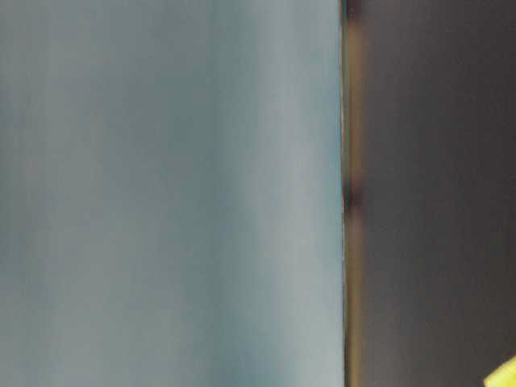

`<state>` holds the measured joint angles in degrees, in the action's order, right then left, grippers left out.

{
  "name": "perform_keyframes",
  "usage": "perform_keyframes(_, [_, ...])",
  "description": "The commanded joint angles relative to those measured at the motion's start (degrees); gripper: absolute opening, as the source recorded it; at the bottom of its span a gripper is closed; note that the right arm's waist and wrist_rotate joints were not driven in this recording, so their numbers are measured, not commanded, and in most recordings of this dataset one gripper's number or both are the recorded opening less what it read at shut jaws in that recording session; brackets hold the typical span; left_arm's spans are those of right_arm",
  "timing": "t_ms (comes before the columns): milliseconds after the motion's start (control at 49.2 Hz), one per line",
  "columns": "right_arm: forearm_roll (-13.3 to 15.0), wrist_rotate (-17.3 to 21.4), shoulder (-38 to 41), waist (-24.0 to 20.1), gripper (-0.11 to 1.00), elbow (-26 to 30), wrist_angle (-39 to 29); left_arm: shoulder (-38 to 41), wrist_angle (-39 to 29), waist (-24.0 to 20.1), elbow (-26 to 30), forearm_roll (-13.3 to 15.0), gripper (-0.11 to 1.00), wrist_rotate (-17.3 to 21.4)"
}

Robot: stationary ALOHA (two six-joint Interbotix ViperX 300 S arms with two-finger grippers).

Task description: Push a yellow cloth with the left arm to wipe the desk.

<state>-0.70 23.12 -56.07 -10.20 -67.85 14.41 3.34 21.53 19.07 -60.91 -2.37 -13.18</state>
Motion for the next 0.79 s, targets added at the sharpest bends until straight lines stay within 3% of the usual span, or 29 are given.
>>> perform_keyframes(0, [-0.09, 0.00, 0.26, 0.00, 0.22, 0.35, 0.53, 0.18, -1.67, 4.48, 0.88, -0.18, 0.86, -1.85])
perform_keyframes(284, [-0.09, 0.00, 0.26, 0.00, 0.22, 0.35, 1.14, 0.35, -2.64, 11.51, 3.52, -0.18, 0.86, -3.25])
perform_keyframes(772, [-0.09, 0.09, 0.26, 0.00, 0.22, 0.35, 1.23, -2.55, -2.64, 9.84, 4.22, -0.18, 0.85, -1.23])
